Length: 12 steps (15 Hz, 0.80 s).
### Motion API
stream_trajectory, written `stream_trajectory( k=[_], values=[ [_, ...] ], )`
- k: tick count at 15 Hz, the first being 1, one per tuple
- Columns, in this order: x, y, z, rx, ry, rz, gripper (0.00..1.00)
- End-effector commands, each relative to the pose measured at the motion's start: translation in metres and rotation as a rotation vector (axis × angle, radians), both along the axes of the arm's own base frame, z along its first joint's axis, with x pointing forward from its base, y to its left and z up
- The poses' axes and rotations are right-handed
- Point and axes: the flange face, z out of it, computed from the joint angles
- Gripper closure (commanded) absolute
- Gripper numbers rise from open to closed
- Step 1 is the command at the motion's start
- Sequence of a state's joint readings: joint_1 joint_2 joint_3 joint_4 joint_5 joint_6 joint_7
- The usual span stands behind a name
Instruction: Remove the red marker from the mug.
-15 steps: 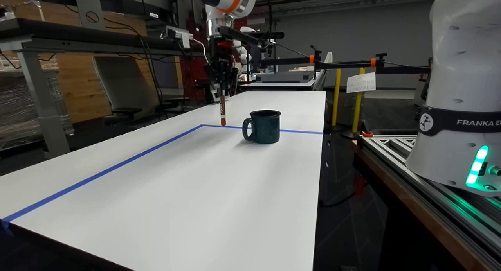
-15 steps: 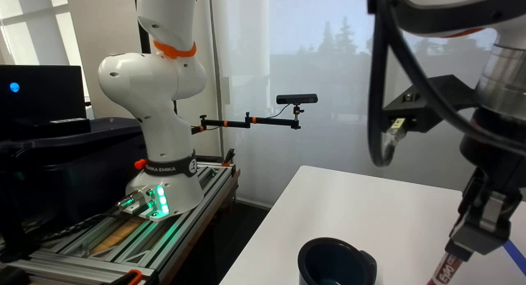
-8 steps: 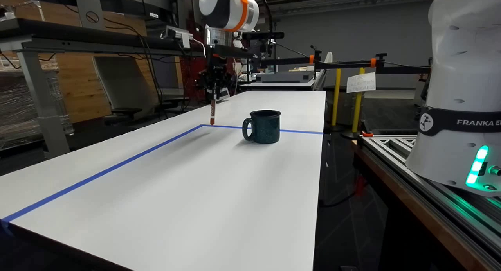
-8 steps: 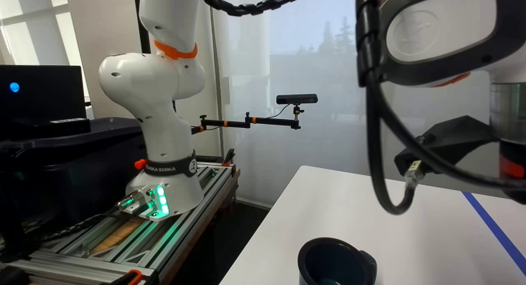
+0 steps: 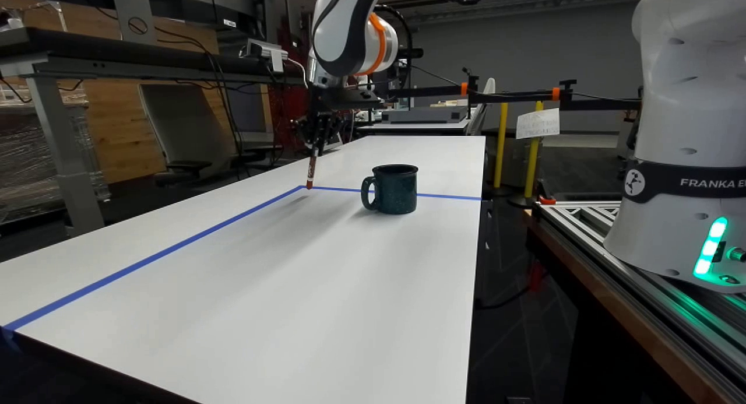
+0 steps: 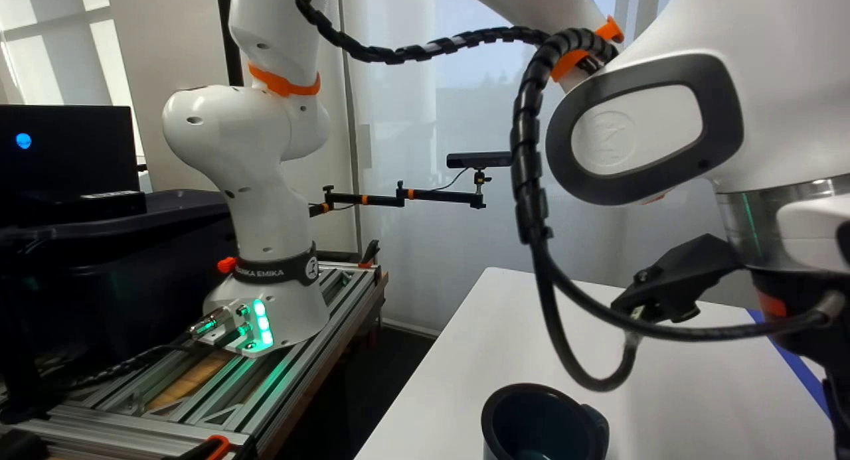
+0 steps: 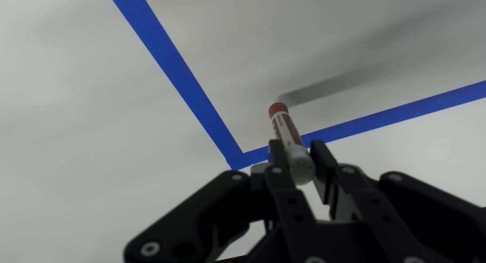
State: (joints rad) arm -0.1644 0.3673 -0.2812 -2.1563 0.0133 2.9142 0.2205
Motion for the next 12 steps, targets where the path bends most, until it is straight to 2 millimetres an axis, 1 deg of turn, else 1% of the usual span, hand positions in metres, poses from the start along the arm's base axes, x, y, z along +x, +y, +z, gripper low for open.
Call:
stream_trajectory(
  k=[1,4,7,9,12],
  values=[
    [-0.012,0.013,-0.010,0.000,-0.015,0.029,0.95],
    [-0.018,0.027,-0.018,0.059,0.035,0.061,0.95],
    [-0.018,0.037,-0.018,0.134,0.068,0.100,0.95],
    [-0.018,0.040,-0.020,0.201,0.109,0.117,0.95],
    [-0.022,0.035,-0.022,0.290,0.178,0.124,0.95]
  ],
)
